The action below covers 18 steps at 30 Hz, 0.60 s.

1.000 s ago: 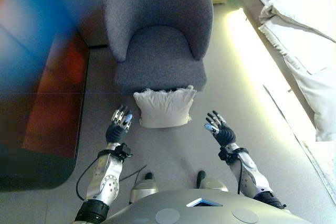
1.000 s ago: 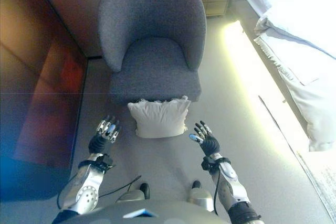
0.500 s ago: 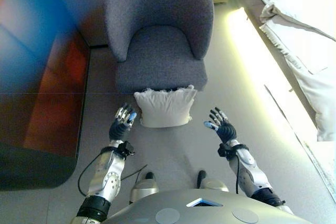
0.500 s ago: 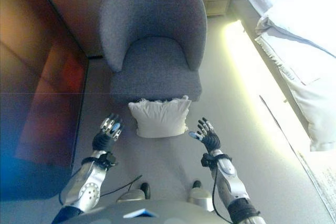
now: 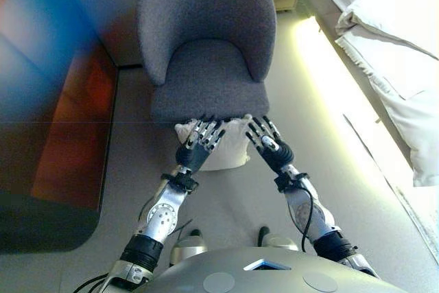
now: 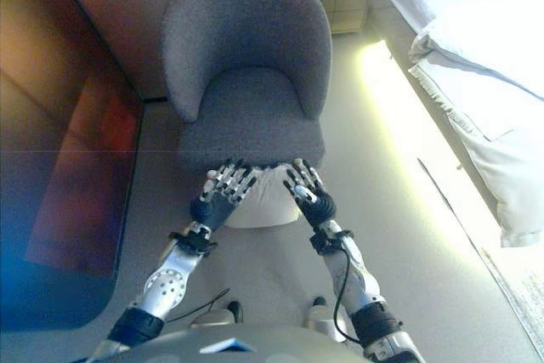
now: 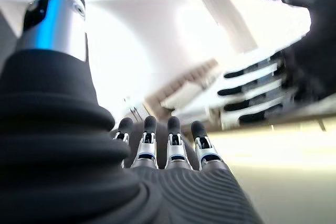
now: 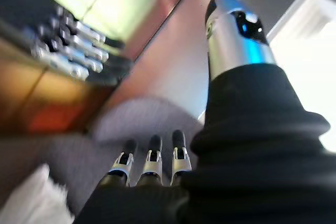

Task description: Pick up the cushion and take it to the sofa

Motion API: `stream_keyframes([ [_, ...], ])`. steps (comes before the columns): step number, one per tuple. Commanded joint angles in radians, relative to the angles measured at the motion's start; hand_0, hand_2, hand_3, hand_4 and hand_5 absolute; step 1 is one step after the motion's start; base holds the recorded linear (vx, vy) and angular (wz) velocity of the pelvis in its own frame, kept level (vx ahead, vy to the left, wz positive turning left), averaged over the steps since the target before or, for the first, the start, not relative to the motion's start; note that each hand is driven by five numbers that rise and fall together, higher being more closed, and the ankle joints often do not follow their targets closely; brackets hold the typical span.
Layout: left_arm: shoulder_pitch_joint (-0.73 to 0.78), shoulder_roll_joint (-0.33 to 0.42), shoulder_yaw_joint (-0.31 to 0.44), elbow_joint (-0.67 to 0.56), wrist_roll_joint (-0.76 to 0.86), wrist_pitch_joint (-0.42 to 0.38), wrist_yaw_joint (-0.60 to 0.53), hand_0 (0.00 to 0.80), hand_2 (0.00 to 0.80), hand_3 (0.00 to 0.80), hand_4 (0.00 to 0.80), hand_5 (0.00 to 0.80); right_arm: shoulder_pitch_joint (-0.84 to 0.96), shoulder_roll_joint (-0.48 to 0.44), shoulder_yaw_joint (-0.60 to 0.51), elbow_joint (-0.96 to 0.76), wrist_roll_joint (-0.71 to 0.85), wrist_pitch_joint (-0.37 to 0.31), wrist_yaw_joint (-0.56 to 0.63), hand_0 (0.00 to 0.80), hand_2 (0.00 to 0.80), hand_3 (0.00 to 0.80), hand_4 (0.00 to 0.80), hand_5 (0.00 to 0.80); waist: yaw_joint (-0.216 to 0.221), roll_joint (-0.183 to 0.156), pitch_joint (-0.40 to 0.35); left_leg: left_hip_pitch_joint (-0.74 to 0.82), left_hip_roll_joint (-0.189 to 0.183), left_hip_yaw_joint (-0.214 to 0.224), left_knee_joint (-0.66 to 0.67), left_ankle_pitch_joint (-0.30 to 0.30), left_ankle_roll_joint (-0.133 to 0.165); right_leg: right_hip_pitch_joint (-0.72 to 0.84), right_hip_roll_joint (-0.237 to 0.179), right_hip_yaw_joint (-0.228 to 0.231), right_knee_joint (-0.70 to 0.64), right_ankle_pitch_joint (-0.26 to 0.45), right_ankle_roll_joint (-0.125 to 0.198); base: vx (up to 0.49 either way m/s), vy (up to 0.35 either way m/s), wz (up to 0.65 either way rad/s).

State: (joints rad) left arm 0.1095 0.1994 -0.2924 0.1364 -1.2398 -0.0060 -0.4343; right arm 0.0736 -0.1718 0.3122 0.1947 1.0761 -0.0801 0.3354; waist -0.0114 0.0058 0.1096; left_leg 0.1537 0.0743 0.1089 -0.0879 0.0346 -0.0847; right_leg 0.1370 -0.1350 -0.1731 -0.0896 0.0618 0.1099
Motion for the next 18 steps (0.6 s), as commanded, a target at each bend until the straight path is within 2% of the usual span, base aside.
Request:
stream_keyframes([
  [1, 0.001, -0.019, 0.018, -0.045, -0.098, 0.031, -0.146, 0.0, 0.0, 0.0, 0.0, 0.0, -0.007, 0.031, -0.03, -0.1, 0.12, 0.006, 0.142, 0.0, 0.0, 0.0, 0.0, 0.0, -0.001, -0.009, -0.017, -0.008, -0.024, 0.053, 0.012, -0.064, 0.06, -0.008, 0.041, 0.005, 0.018, -0.047, -0.01, 0.0, 0.0, 0.0],
  [4, 0.042, -0.024, 0.04, -0.047, -0.112, 0.048, -0.233, 0.0, 0.0, 0.0, 0.0, 0.0, 0.017, 0.035, -0.041, -0.133, 0.167, 0.025, 0.258, 0.0, 0.0, 0.0, 0.0, 0.0, 0.002, -0.012, -0.017, -0.011, -0.025, 0.054, 0.014, -0.066, 0.06, -0.009, 0.041, 0.007, 0.017, -0.049, -0.01, 0.0, 0.0, 0.0],
  [8, 0.07, -0.019, 0.069, -0.035, -0.12, 0.067, -0.314, 0.0, 0.0, 0.0, 0.0, 0.0, 0.04, 0.022, -0.045, -0.16, 0.175, 0.049, 0.349, 0.0, 0.0, 0.0, 0.0, 0.0, 0.006, -0.012, -0.018, -0.017, -0.025, 0.054, 0.017, -0.065, 0.059, -0.013, 0.04, 0.007, 0.017, -0.049, -0.01, 0.0, 0.0, 0.0],
  [18, 0.067, -0.001, 0.081, -0.014, -0.105, 0.072, -0.311, 0.0, 0.0, 0.0, 0.0, 0.0, 0.04, 0.019, -0.034, -0.129, 0.18, 0.052, 0.344, 0.0, 0.0, 0.0, 0.0, 0.0, 0.015, -0.017, -0.026, -0.009, -0.025, 0.052, 0.016, -0.067, 0.058, -0.005, 0.04, 0.003, 0.016, -0.051, -0.01, 0.016, 0.0, 0.0],
])
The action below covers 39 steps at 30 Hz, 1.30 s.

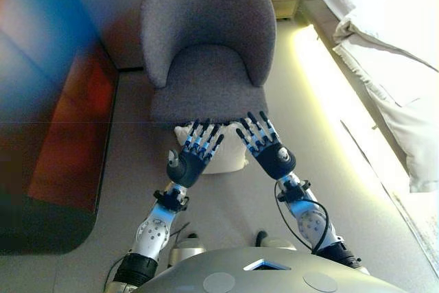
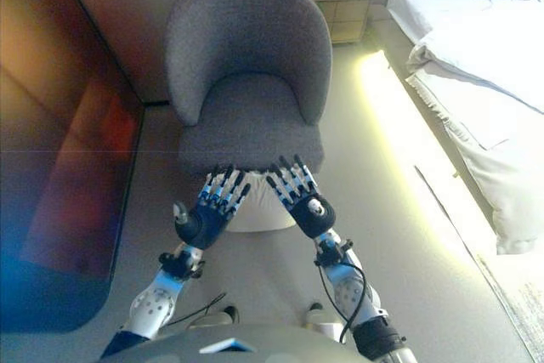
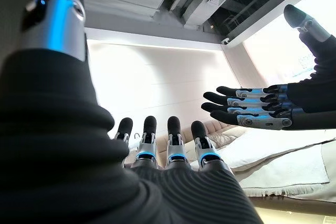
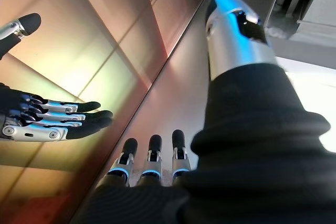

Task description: Pick up the cushion and take it to the sofa

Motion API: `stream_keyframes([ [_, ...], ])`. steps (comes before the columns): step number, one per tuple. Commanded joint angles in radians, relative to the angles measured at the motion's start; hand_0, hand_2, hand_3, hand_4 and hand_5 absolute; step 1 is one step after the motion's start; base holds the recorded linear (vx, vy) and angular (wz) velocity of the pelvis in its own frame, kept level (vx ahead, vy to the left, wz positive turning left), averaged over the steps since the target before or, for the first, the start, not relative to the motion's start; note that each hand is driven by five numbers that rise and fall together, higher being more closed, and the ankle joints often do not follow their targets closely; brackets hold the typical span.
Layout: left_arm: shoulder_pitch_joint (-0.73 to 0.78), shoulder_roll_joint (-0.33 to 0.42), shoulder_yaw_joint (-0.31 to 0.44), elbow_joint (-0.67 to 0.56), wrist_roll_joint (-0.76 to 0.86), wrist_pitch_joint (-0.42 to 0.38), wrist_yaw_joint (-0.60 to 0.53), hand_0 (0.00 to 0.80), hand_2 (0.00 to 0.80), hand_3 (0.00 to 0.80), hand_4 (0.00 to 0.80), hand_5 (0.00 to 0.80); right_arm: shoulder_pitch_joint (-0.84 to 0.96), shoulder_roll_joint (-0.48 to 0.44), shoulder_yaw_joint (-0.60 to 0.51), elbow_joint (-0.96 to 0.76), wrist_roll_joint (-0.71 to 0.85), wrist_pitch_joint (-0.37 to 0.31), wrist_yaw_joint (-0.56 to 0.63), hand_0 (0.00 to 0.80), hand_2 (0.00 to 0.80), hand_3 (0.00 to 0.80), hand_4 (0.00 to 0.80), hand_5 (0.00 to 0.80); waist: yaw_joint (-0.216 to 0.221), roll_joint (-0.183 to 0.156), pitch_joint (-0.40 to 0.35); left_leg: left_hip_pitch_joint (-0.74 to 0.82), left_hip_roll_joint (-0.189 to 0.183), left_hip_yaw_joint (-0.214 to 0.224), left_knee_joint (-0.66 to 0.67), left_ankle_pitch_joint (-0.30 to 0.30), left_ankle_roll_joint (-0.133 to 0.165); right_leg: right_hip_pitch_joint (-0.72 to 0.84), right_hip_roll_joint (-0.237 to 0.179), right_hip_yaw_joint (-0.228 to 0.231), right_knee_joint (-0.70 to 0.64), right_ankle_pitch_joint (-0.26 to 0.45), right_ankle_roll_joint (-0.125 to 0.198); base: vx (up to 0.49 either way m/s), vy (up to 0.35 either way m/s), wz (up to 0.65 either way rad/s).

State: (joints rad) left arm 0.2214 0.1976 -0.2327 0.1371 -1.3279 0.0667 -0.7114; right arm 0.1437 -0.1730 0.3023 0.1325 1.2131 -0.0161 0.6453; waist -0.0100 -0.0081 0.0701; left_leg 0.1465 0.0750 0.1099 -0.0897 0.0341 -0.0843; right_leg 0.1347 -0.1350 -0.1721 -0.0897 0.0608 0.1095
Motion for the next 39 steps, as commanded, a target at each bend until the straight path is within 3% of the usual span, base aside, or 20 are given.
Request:
stream_keyframes([
  [1, -0.047, 0.002, 0.018, -0.016, -0.016, -0.001, -0.034, 0.0, 0.0, 0.0, 0.0, 0.0, -0.03, 0.02, -0.022, -0.067, 0.041, -0.014, 0.034, 0.0, 0.0, 0.0, 0.0, 0.0, 0.013, -0.003, 0.013, -0.002, -0.026, 0.051, 0.018, -0.067, 0.058, -0.003, 0.04, 0.002, 0.016, -0.05, -0.01, 0.0, 0.0, 0.0],
  [11, -0.058, 0.026, 0.01, -0.019, 0.024, -0.034, 0.005, 0.0, 0.0, 0.0, 0.0, 0.0, -0.026, 0.001, -0.014, -0.05, -0.004, -0.031, -0.011, 0.0, 0.0, 0.0, 0.0, 0.0, 0.007, -0.004, 0.021, -0.007, -0.025, 0.054, 0.025, -0.065, 0.058, -0.013, 0.041, 0.013, 0.027, -0.05, -0.011, 0.0, 0.0, 0.0],
  [13, -0.063, 0.036, 0.015, -0.004, 0.066, -0.07, 0.116, 0.0, 0.0, 0.0, 0.0, 0.0, -0.032, -0.014, -0.018, -0.024, -0.12, -0.076, -0.16, 0.0, 0.0, 0.0, 0.0, 0.0, 0.005, -0.004, 0.024, -0.011, -0.026, 0.055, 0.029, -0.065, 0.055, -0.018, 0.043, 0.019, 0.03, -0.048, -0.011, 0.0, 0.0, 0.0],
  [16, -0.091, 0.062, 0.021, 0.046, 0.316, -0.189, 0.357, 0.0, 0.0, 0.0, 0.0, 0.0, -0.069, -0.056, -0.022, 0.044, -0.401, -0.143, -0.401, 0.0, 0.0, 0.0, 0.0, 0.0, 0.003, -0.006, 0.031, -0.007, -0.028, 0.051, 0.02, -0.059, 0.055, -0.017, 0.043, 0.019, 0.026, -0.045, -0.009, 0.0, 0.0, 0.0],
  [19, -0.107, 0.098, 0.038, 0.083, 0.553, -0.225, 0.546, 0.0, 0.0, 0.0, 0.0, 0.0, -0.078, -0.094, -0.024, 0.064, -0.533, -0.145, -0.468, 0.0, 0.0, 0.0, 0.0, 0.0, 0.004, -0.006, 0.031, -0.014, -0.031, 0.044, 0.019, -0.055, 0.056, -0.021, 0.045, 0.017, 0.024, -0.045, -0.01, -0.021, 0.002, 0.0],
  [22, -0.122, 0.105, 0.068, 0.137, 0.613, -0.214, 0.644, 0.0, 0.0, 0.0, 0.0, 0.0, -0.086, -0.117, -0.028, 0.117, -0.63, -0.155, -0.514, 0.0, 0.0, 0.0, 0.0, 0.0, 0.009, -0.009, 0.036, -0.025, -0.034, 0.038, 0.022, -0.052, 0.056, -0.026, 0.043, 0.012, 0.025, -0.044, -0.013, -0.023, 0.001, -0.01],
  [26, -0.09, 0.114, 0.067, 0.205, 0.799, -0.284, 0.705, 0.0, 0.0, 0.0, 0.0, 0.0, -0.075, -0.103, -0.04, 0.208, -0.662, -0.141, -0.553, 0.0, 0.0, 0.0, 0.0, 0.0, 0.017, -0.013, 0.04, -0.028, -0.037, 0.042, 0.027, -0.056, 0.052, -0.023, 0.037, -0.006, 0.023, -0.041, -0.011, 0.0, 0.0, 0.0],
  [29, -0.063, 0.09, 0.082, 0.302, 0.848, -0.312, 0.754, 0.0, 0.0, 0.0, 0.0, 0.0, -0.067, -0.088, -0.061, 0.293, -0.708, -0.117, -0.615, 0.0, 0.0, 0.0, 0.0, 0.0, 0.018, -0.015, 0.039, -0.023, -0.038, 0.052, 0.028, -0.061, 0.054, -0.017, 0.033, -0.014, 0.017, -0.038, -0.008, 0.045, 0.041, 0.0],
  [33, -0.051, 0.087, 0.122, 0.37, 0.808, -0.352, 0.725, 0.0, 0.0, 0.0, 0.0, 0.0, -0.053, -0.089, -0.105, 0.346, -0.672, -0.128, -0.633, 0.0, 0.0, 0.0, 0.0, 0.0, 0.014, -0.023, 0.049, -0.049, -0.036, 0.066, 0.071, -0.076, 0.057, -0.037, 0.029, -0.004, 0.029, -0.037, -0.011, -0.006, 0.034, -0.06],
  [36, -0.044, 0.058, 0.164, 0.412, 0.743, -0.367, 0.704, 0.0, 0.0, 0.0, 0.0, 0.0, -0.057, -0.08, -0.139, 0.393, -0.688, -0.096, -0.682, 0.0, 0.0, 0.0, 0.0, 0.0, 0.013, -0.027, 0.063, -0.06, -0.041, 0.071, 0.104, -0.091, 0.064, -0.041, 0.024, 0.014, 0.037, -0.034, -0.011, 0.023, 0.061, -0.15],
  [39, -0.02, 0.05, 0.167, 0.402, 0.749, -0.359, 0.692, 0.0, 0.0, 0.0, 0.0, 0.0, -0.046, -0.069, -0.129, 0.365, -0.694, -0.058, -0.61, 0.0, 0.0, 0.0, 0.0, 0.0, 0.015, -0.038, 0.067, -0.055, -0.051, 0.075, 0.124, -0.11, 0.073, -0.033, 0.015, 0.023, 0.043, -0.036, -0.007, 0.061, 0.065, -0.1],
])
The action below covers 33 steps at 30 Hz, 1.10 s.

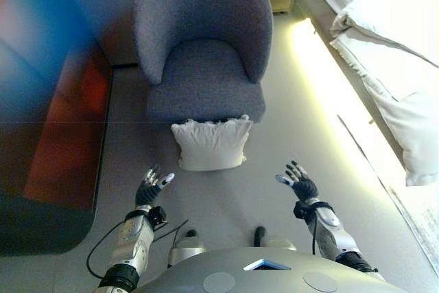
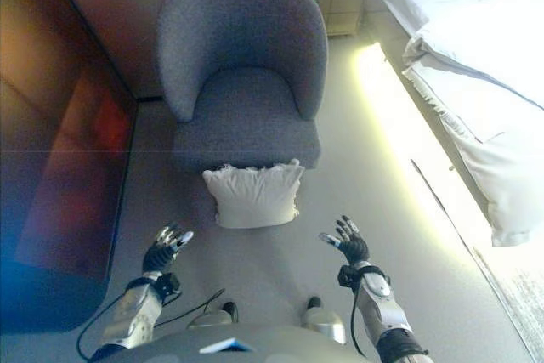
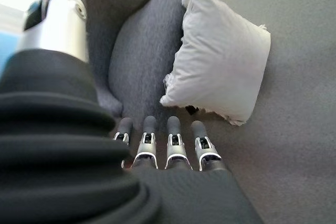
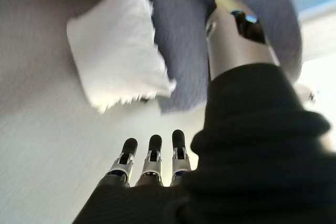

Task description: Pick up the cushion and take it to the sofa

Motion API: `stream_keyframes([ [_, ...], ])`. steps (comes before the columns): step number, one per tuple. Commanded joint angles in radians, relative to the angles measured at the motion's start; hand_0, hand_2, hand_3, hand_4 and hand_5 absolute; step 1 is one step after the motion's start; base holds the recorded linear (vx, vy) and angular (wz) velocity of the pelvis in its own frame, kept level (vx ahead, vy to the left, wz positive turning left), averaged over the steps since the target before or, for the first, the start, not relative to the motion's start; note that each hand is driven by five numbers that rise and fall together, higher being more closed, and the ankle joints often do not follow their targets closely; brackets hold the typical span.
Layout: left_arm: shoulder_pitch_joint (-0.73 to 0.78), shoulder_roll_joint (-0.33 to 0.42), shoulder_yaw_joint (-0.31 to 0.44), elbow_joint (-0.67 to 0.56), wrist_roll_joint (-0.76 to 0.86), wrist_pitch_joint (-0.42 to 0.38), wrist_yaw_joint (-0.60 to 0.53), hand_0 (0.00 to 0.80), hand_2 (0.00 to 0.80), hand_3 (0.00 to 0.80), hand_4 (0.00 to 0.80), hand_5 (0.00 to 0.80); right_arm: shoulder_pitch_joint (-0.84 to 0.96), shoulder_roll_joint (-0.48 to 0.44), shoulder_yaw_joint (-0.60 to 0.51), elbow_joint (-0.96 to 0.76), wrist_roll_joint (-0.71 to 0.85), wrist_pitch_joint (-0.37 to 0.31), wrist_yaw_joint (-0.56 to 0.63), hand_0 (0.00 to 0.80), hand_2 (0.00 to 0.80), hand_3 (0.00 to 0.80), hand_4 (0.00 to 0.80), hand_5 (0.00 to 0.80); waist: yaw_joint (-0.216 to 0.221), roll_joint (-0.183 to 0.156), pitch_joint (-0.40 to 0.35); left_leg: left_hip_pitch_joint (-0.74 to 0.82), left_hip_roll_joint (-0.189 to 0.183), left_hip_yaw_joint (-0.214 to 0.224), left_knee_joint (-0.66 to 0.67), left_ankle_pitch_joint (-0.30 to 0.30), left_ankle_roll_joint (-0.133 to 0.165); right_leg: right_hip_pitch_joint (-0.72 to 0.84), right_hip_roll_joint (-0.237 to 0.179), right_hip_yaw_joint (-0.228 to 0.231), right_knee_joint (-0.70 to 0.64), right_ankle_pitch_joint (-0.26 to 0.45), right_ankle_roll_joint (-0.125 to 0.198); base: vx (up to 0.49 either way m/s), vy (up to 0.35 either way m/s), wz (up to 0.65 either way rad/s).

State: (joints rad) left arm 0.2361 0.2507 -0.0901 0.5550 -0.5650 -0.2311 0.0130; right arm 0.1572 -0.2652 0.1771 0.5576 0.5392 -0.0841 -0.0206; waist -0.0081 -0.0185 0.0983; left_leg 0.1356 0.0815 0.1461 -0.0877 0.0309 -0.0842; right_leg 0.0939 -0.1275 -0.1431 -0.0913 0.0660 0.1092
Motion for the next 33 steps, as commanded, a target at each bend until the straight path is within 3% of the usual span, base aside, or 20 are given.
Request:
stream_keyframes([
  [1, -0.025, -0.002, 0.026, -0.025, -0.014, -0.057, -0.049, 0.0, 0.0, 0.0, 0.0, 0.0, -0.05, 0.029, 0.002, -0.077, -0.026, 0.021, 0.08, 0.0, 0.0, 0.0, 0.0, 0.0, 0.014, -0.033, 0.039, -0.045, -0.064, 0.042, 0.142, -0.119, 0.077, 0.01, -0.001, -0.003, 0.05, -0.042, -0.004, 0.06, 0.071, -0.13],
  [6, 0.001, 0.004, 0.041, -0.06, -0.045, -0.042, -0.101, 0.0, 0.0, 0.0, 0.0, 0.0, -0.038, 0.042, -0.015, -0.084, 0.026, 0.05, 0.065, 0.0, 0.0, 0.0, 0.0, 0.0, 0.023, -0.045, 0.039, -0.065, -0.08, 0.042, 0.222, -0.162, 0.097, -0.001, -0.042, 0.003, 0.111, -0.051, 0.009, 0.063, 0.113, -0.08],
  [8, -0.009, 0.02, 0.04, -0.071, -0.055, -0.03, -0.099, 0.0, 0.0, 0.0, 0.0, 0.0, -0.046, 0.056, -0.023, -0.079, 0.058, 0.06, 0.066, 0.0, 0.0, 0.0, 0.0, 0.0, 0.021, -0.04, 0.043, -0.074, -0.083, 0.036, 0.228, -0.165, 0.12, -0.028, -0.08, 0.024, 0.203, -0.049, 0.019, 0.029, 0.157, 0.02],
  [10, -0.027, 0.038, 0.043, -0.072, -0.071, -0.023, -0.1, 0.0, 0.0, 0.0, 0.0, 0.0, -0.05, 0.069, -0.023, -0.08, 0.063, 0.056, 0.067, 0.0, 0.0, 0.0, 0.0, 0.0, 0.02, -0.037, 0.051, -0.087, -0.094, 0.028, 0.236, -0.174, 0.152, -0.093, -0.135, 0.058, 0.379, 0.018, 0.026, -0.001, 0.186, 0.06],
  [11, -0.039, 0.05, 0.044, -0.074, -0.084, -0.02, -0.106, 0.0, 0.0, 0.0, 0.0, 0.0, -0.043, 0.073, -0.017, -0.084, 0.054, 0.038, 0.057, 0.0, 0.0, 0.0, 0.0, 0.0, 0.011, -0.019, 0.058, -0.092, -0.095, 0.022, 0.236, -0.176, 0.173, -0.175, -0.169, 0.083, 0.529, 0.094, 0.02, -0.005, 0.272, 0.12],
  [13, -0.054, 0.067, 0.038, -0.083, -0.092, -0.008, -0.109, 0.0, 0.0, 0.0, 0.0, 0.0, -0.023, 0.07, -0.015, -0.097, 0.062, 0.018, 0.032, 0.0, 0.0, 0.0, 0.0, 0.0, -0.005, -0.003, 0.078, -0.094, -0.108, -0.003, 0.251, -0.19, 0.184, -0.284, -0.161, 0.157, 0.72, 0.149, 0.007, 0.034, 0.26, 0.22],
  [15, -0.056, 0.08, 0.037, -0.098, -0.108, 0.002, -0.111, 0.0, 0.0, 0.0, 0.0, 0.0, 0.0, 0.062, -0.021, -0.112, 0.06, 0.017, 0.03, 0.0, 0.0, 0.0, 0.0, 0.0, -0.019, 0.006, 0.089, -0.093, -0.115, -0.026, 0.266, -0.199, 0.179, -0.347, -0.156, 0.188, 0.771, 0.2, 0.008, 0.109, 0.144, 0.51],
  [17, -0.043, 0.091, 0.039, -0.133, -0.128, 0.012, -0.107, 0.0, 0.0, 0.0, 0.0, 0.0, 0.026, 0.055, -0.026, -0.132, 0.059, 0.029, 0.05, 0.0, 0.0, 0.0, 0.0, 0.0, -0.03, -0.007, 0.094, -0.081, -0.126, -0.041, 0.28, -0.222, 0.17, -0.361, -0.146, 0.188, 0.687, 0.201, 0.014, 0.215, 0.004, 0.42],
  [20, -0.034, 0.102, 0.025, -0.17, -0.139, 0.0, -0.091, 0.0, 0.0, 0.0, 0.0, 0.0, 0.033, 0.043, -0.034, -0.135, 0.077, 0.037, 0.063, 0.0, 0.0, 0.0, 0.0, 0.0, -0.046, -0.052, 0.098, -0.06, -0.157, -0.062, 0.297, -0.266, 0.161, -0.357, -0.117, 0.147, 0.433, 0.182, 0.042, 0.322, -0.14, 0.19],
  [23, -0.049, 0.105, 0.0, -0.177, -0.134, -0.013, -0.079, 0.0, 0.0, 0.0, 0.0, 0.0, 0.001, 0.026, -0.035, -0.1, 0.116, 0.037, 0.073, 0.0, 0.0, 0.0, 0.0, 0.0, -0.063, -0.09, 0.098, -0.01, -0.194, -0.102, 0.297, -0.32, 0.164, -0.369, -0.04, 0.073, 0.158, 0.146, 0.076, 0.433, -0.133, 0.07],
  [25, -0.05, 0.1, -0.017, -0.181, -0.117, -0.008, -0.081, 0.0, 0.0, 0.0, 0.0, 0.0, -0.007, 0.024, -0.038, -0.09, 0.129, 0.046, 0.061, 0.0, 0.0, 0.0, 0.0, 0.0, -0.072, -0.092, 0.09, 0.046, -0.208, -0.142, 0.289, -0.348, 0.165, -0.39, 0.0, 0.034, 0.076, 0.182, 0.077, 0.528, -0.088, 0.32],
  [27, -0.044, 0.086, -0.023, -0.191, -0.103, 0.01, -0.081, 0.0, 0.0, 0.0, 0.0, 0.0, -0.001, 0.03, -0.046, -0.085, 0.128, 0.053, 0.05, 0.0, 0.0, 0.0, 0.0, 0.0, -0.074, -0.094, 0.077, 0.091, -0.218, -0.162, 0.283, -0.373, 0.171, -0.412, 0.0, -0.017, 0.076, 0.204, 0.072, 0.563, -0.102, 0.53],
  [29, -0.025, 0.072, -0.018, -0.196, -0.088, 0.014, -0.076, 0.0, 0.0, 0.0, 0.0, 0.0, 0.01, 0.028, -0.054, -0.076, 0.117, 0.064, 0.06, 0.0, 0.0, 0.0, 0.0, 0.0, -0.074, -0.086, 0.052, 0.121, -0.21, -0.157, 0.286, -0.359, 0.169, -0.392, 0.0, -0.054, 0.094, 0.179, 0.055, 0.56, -0.131, 0.54],
  [33, 0.022, 0.051, -0.011, -0.233, -0.079, 0.026, -0.066, 0.0, 0.0, 0.0, 0.0, 0.0, 0.045, 0.021, -0.048, -0.11, 0.082, 0.09, 0.054, 0.0, 0.0, 0.0, 0.0, 0.0, -0.098, -0.048, -0.003, 0.163, -0.139, -0.112, 0.361, -0.228, 0.106, -0.367, 0.02, -0.052, 0.202, 0.101, -0.001, 0.507, -0.153, 0.03],
])
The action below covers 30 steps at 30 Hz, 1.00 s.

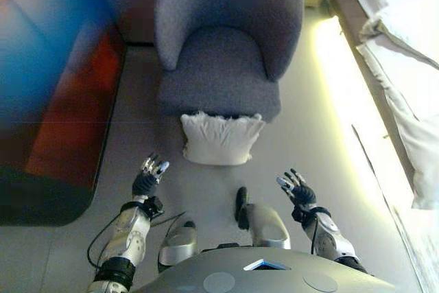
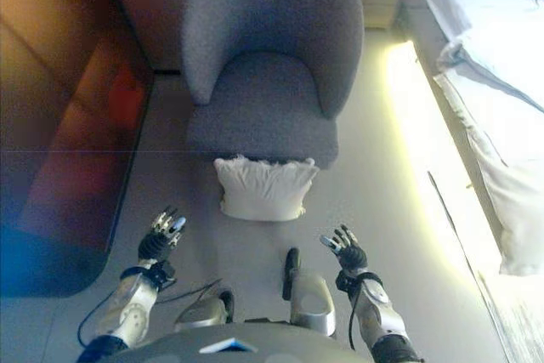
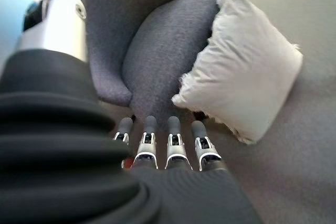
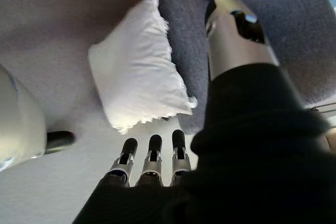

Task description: Pick up the cushion and take it to the sofa

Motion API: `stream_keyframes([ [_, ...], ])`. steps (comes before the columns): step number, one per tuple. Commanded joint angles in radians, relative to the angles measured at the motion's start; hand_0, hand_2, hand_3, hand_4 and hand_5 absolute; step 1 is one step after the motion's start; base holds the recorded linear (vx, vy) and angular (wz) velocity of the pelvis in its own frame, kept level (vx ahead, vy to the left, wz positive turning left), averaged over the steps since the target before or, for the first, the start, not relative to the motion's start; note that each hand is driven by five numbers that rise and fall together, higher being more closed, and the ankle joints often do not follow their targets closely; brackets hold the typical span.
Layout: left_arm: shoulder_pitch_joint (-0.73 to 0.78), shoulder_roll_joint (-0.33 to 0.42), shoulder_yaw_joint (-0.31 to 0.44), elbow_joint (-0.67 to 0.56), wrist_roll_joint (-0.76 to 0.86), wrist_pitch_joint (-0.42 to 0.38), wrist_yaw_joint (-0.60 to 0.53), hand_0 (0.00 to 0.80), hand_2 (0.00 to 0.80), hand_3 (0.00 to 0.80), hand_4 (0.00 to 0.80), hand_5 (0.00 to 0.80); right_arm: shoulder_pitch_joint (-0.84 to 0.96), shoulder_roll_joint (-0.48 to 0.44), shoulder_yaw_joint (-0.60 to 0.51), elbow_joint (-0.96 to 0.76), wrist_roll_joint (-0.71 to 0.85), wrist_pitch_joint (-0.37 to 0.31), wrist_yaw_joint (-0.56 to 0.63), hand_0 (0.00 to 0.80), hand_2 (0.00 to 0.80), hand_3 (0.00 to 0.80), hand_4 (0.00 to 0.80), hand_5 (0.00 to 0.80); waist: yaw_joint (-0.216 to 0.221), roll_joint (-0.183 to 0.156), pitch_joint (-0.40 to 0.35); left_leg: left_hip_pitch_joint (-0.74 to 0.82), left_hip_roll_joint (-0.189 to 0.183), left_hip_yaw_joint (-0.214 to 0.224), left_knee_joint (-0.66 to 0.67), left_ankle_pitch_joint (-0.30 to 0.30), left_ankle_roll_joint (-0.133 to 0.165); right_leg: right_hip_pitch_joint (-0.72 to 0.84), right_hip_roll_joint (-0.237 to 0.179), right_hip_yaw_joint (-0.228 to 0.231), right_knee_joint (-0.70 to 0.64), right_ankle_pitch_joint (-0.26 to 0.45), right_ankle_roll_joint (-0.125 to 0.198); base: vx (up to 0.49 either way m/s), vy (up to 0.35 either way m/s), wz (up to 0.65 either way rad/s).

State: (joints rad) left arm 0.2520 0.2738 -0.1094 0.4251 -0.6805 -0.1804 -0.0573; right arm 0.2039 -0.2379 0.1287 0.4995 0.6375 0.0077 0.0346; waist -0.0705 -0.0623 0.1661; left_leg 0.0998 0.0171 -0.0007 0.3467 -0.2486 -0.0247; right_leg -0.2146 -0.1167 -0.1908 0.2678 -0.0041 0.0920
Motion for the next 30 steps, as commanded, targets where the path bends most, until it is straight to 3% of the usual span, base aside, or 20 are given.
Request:
stream_keyframes([
  [1, 0.013, 0.024, 0.016, -0.116, 0.018, -0.017, 0.004, 0.0, 0.0, 0.0, 0.0, 0.0, 0.012, -0.01, 0.004, -0.076, -0.023, -0.002, -0.003, 0.0, 0.0, 0.0, 0.0, 0.0, -0.045, 0.005, -0.083, 0.188, -0.051, 0.045, -0.025, 0.132, 0.018, -0.047, 0.021, 0.011, -0.143, 0.149, -0.004, 0.425, -0.205, -0.01],
  [2, 0.014, 0.024, 0.018, -0.131, 0.004, -0.018, 0.007, 0.0, 0.0, 0.0, 0.0, 0.0, 0.021, -0.018, 0.011, -0.095, -0.011, -0.008, 0.007, 0.0, 0.0, 0.0, 0.0, 0.0, -0.05, 0.007, -0.091, 0.157, -0.031, 0.057, 0.049, 0.212, -0.008, -0.02, 0.034, 0.029, -0.145, 0.124, -0.026, 0.387, -0.226, 0.17],
  [4, 0.002, 0.022, 0.012, -0.143, -0.01, -0.034, 0.022, 0.0, 0.0, 0.0, 0.0, 0.0, 0.024, -0.028, 0.011, -0.092, -0.017, -0.03, 0.023, 0.0, 0.0, 0.0, 0.0, 0.0, -0.044, -0.007, -0.096, 0.058, -0.022, 0.076, 0.241, 0.288, -0.027, 0.032, 0.032, 0.035, -0.153, 0.09, -0.058, 0.36, -0.247, 0.04],
  [6, -0.015, 0.015, 0.015, -0.149, -0.034, -0.028, 0.034, 0.0, 0.0, 0.0, 0.0, 0.0, 0.012, -0.038, 0.008, -0.079, -0.024, -0.046, 0.024, 0.0, 0.0, 0.0, 0.0, 0.0, -0.028, -0.021, -0.093, -0.046, 0.0, 0.115, 0.359, 0.289, -0.025, 0.081, 0.024, 0.017, -0.156, 0.055, -0.08, 0.31, -0.225, -0.29],
  [7, -0.027, 0.013, 0.013, -0.153, -0.046, -0.027, 0.036, 0.0, 0.0, 0.0, 0.0, 0.0, -0.004, -0.047, 0.008, -0.065, -0.006, -0.06, 0.028, 0.0, 0.0, 0.0, 0.0, 0.0, -0.013, -0.032, -0.082, -0.118, 0.035, 0.148, 0.397, 0.267, -0.015, 0.116, 0.015, 0.006, -0.151, 0.026, -0.09, 0.252, -0.166, -0.47],
  [9, -0.04, 0.014, 0.014, -0.152, -0.052, -0.036, 0.03, 0.0, 0.0, 0.0, 0.0, 0.0, -0.029, -0.053, 0.006, -0.045, 0.019, -0.08, 0.044, 0.0, 0.0, 0.0, 0.0, 0.0, 0.005, -0.035, -0.06, -0.184, 0.063, 0.168, 0.353, 0.242, -0.001, 0.154, 0.017, 0.025, -0.15, 0.001, -0.094, 0.214, -0.088, -0.37],
  [12, -0.051, 0.017, 0.015, -0.137, -0.053, -0.06, 0.023, 0.0, 0.0, 0.0, 0.0, 0.0, -0.053, -0.05, 0.008, -0.035, 0.034, -0.088, 0.041, 0.0, 0.0, 0.0, 0.0, 0.0, 0.014, -0.025, -0.042, -0.195, 0.072, 0.171, 0.178, 0.242, 0.008, 0.173, 0.039, 0.093, -0.146, -0.02, -0.09, 0.196, 0.026, -0.23],
  [13, -0.059, 0.021, 0.021, -0.137, -0.057, -0.06, 0.024, 0.0, 0.0, 0.0, 0.0, 0.0, -0.051, -0.045, 0.004, -0.041, 0.037, -0.084, 0.033, 0.0, 0.0, 0.0, 0.0, 0.0, 0.013, -0.021, -0.038, -0.201, 0.067, 0.154, 0.095, 0.239, 0.014, 0.173, 0.047, 0.129, -0.146, -0.024, -0.082, 0.187, 0.086, -0.19],
  [16, -0.06, 0.017, 0.04, -0.141, -0.066, -0.055, 0.025, 0.0, 0.0, 0.0, 0.0, 0.0, -0.023, -0.026, 0.004, -0.061, 0.031, -0.084, 0.025, 0.0, 0.0, 0.0, 0.0, 0.0, 0.016, 0.0, -0.036, -0.177, 0.057, 0.101, -0.114, 0.24, 0.001, 0.175, 0.062, 0.167, -0.126, -0.045, -0.062, 0.199, 0.096, -0.11],
  [21, -0.053, 0.011, 0.047, -0.138, -0.071, -0.061, 0.024, 0.0, 0.0, 0.0, 0.0, 0.0, 0.02, -0.003, 0.001, -0.073, 0.027, -0.11, 0.036, 0.0, 0.0, 0.0, 0.0, 0.0, 0.006, 0.019, -0.049, -0.13, 0.086, 0.093, -0.278, 0.253, -0.025, 0.211, 0.063, 0.184, -0.116, -0.083, -0.047, 0.168, 0.067, -0.15],
  [26, -0.087, 0.023, 0.031, -0.134, -0.097, -0.064, 0.043, 0.0, 0.0, 0.0, 0.0, 0.0, 0.016, -0.011, 0.004, -0.077, 0.022, -0.116, 0.031, 0.0, 0.0, 0.0, 0.0, 0.0, -0.001, 0.033, -0.052, -0.117, 0.119, 0.091, -0.338, 0.288, -0.041, 0.234, 0.057, 0.182, -0.1, -0.118, -0.045, 0.15, 0.096, 0.09],
  [30, -0.107, 0.026, 0.014, -0.11, -0.094, -0.07, 0.028, 0.0, 0.0, 0.0, 0.0, 0.0, 0.009, -0.011, 0.012, -0.074, 0.02, -0.118, 0.014, 0.0, 0.0, 0.0, 0.0, 0.0, 0.0, 0.04, -0.048, -0.116, 0.122, 0.097, -0.377, 0.308, -0.042, 0.24, 0.054, 0.166, -0.081, -0.135, -0.043, 0.196, 0.13, 0.11],
])
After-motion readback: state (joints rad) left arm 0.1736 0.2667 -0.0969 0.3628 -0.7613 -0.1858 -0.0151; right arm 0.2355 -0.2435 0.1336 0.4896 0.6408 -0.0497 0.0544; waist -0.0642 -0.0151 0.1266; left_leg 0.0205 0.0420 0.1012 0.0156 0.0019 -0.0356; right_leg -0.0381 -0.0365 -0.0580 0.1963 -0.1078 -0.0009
